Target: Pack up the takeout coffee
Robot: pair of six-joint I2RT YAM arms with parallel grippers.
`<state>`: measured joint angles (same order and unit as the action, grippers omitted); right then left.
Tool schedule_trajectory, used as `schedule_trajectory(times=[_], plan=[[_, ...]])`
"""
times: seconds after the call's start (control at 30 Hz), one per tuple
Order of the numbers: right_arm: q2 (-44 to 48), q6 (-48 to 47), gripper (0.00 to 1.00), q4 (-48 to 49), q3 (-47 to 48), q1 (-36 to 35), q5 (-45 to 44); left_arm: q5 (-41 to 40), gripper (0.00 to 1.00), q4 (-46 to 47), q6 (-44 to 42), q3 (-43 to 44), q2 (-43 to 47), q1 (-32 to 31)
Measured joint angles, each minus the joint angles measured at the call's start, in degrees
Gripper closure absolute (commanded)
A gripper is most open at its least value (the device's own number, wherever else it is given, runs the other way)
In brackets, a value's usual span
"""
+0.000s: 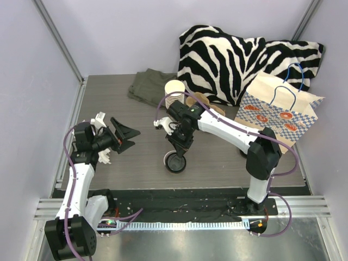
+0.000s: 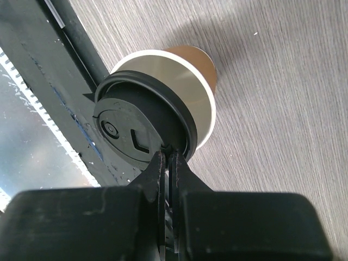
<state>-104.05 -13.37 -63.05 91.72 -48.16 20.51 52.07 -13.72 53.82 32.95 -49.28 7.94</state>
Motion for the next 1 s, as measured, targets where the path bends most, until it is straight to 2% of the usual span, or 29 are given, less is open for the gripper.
schedule_trajectory(times=[0.43, 1.0], plan=[[-1.1, 0.8, 0.99, -1.1, 1.3, 0.0, 0.4, 0.0, 0.0, 0.2, 0.0, -1.0, 0.0, 0.0], [-3.6, 0.5, 0.99, -4.0, 7.0, 3.4, 3.0, 0.0, 0.0, 0.6, 0.1, -1.0, -0.2, 0.0]])
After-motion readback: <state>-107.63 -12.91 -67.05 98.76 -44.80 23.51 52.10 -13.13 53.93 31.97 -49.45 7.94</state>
